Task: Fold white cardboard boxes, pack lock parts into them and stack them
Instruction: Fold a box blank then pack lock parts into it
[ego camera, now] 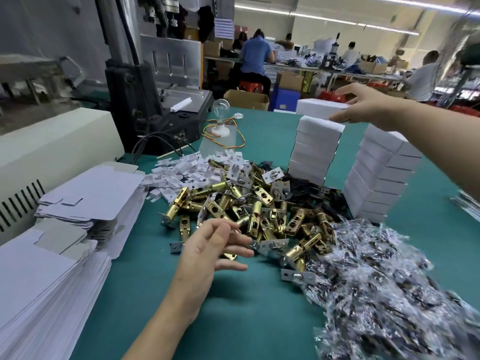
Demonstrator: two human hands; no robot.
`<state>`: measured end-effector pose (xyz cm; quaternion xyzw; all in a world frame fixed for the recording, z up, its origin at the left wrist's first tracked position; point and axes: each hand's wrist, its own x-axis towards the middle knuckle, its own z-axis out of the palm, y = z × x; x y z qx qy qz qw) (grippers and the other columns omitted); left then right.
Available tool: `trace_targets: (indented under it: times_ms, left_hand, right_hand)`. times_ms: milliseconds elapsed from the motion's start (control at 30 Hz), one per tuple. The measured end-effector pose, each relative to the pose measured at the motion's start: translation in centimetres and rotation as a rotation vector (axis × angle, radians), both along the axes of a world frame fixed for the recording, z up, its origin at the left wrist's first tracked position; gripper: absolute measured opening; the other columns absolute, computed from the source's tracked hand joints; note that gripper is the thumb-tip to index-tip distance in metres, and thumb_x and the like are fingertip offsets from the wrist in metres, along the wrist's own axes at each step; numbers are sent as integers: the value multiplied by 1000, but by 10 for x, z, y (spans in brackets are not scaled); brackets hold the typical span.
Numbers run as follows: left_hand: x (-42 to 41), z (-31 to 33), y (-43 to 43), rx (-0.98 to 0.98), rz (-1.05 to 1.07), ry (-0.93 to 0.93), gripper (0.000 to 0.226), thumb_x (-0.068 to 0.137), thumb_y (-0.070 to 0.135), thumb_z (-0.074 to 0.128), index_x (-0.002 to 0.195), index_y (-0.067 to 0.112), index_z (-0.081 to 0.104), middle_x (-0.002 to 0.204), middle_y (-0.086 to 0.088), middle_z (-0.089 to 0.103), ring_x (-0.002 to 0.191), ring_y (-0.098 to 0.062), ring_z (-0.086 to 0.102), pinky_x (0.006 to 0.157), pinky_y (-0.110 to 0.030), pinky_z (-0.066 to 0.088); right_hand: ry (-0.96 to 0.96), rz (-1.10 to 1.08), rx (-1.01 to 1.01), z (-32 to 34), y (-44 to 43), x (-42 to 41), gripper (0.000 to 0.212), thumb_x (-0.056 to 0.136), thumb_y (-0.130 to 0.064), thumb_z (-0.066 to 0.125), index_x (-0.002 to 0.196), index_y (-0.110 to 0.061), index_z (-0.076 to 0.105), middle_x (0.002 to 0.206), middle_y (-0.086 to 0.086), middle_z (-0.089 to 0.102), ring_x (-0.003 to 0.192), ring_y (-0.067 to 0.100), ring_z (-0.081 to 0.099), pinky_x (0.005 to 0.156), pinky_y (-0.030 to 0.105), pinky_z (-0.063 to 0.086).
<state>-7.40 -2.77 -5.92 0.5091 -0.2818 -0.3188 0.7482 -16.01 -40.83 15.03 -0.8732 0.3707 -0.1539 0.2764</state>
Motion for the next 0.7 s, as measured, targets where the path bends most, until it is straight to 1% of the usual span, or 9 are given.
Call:
trace_targets:
  times_ms: [33, 67, 200, 300, 367, 433, 500, 600, 700]
  left_hand:
    - [0, -1, -1, 13, -6, -11, 37, 87, 60, 63, 99, 27, 75, 102, -16, 78, 90, -31, 78, 66, -36, 64]
    - [-1, -2, -1, 27, -10, -23, 35, 90, 57, 63, 99, 26, 75, 102, -16, 78, 90, -31, 78, 66, -36, 65]
    - [-1, -5, -3, 57, -26, -36, 36, 95, 46, 59, 106, 14, 71, 100, -16, 78, 88, -32, 78, 66, -36, 65]
    - [-2, -6, -4, 75, -38, -54, 39, 95, 43, 58, 109, 8, 69, 99, -16, 78, 88, -32, 78, 66, -36, 65]
    - [-2, -6, -4, 80, -42, -64, 41, 95, 43, 57, 110, 7, 68, 99, -15, 78, 87, -32, 78, 66, -36, 65]
    - [-2, -7, -5, 84, -46, -68, 41, 96, 42, 55, 110, 7, 68, 99, -15, 78, 87, -32, 78, 66, -36, 65]
    - [-2, -8, -5, 86, -52, -74, 40, 96, 42, 54, 110, 6, 69, 99, -15, 78, 88, -32, 78, 66, -36, 65]
    - [-2, -8, -5, 86, -56, -78, 40, 97, 42, 53, 109, 7, 69, 100, -16, 78, 88, -32, 78, 66, -36, 65]
    - [-2, -10, -5, 83, -56, -82, 39, 97, 43, 53, 107, 10, 71, 100, -16, 78, 89, -33, 78, 66, -36, 65]
  right_hand:
    - [22, -10, -12, -2, -7, 1, 75, 87, -14, 81, 151, -22, 41, 148, 17, 45, 121, 29, 53, 100, 38, 44]
    - [38, -19, -21, -3, -12, 2, 74, 87, -14, 81, 150, -24, 43, 148, 16, 45, 125, 31, 49, 102, 39, 42]
    - [55, -32, -45, -12, -23, 8, 66, 88, -16, 81, 146, -26, 49, 146, 14, 45, 119, 27, 45, 102, 39, 39]
    - [111, -39, -67, -17, -28, 12, 53, 91, -16, 77, 139, -23, 56, 146, 16, 48, 116, 27, 46, 98, 39, 38]
    - [119, -45, -80, -22, -30, 15, 48, 93, -14, 75, 138, -21, 58, 145, 18, 50, 120, 30, 49, 97, 39, 38]
    - [118, -50, -113, -23, -30, 17, 47, 94, -12, 73, 138, -19, 58, 146, 18, 50, 129, 33, 48, 98, 39, 39]
    - [140, -53, -157, -24, -29, 19, 49, 95, -10, 71, 140, -18, 56, 148, 18, 48, 133, 36, 47, 101, 42, 41]
    - [203, -63, -251, -28, -26, 21, 50, 97, -9, 67, 144, -17, 52, 148, 20, 46, 131, 40, 47, 101, 44, 43]
    - [240, -92, -344, -35, -22, 24, 54, 97, -6, 61, 148, -17, 47, 143, 24, 46, 123, 43, 51, 93, 41, 45]
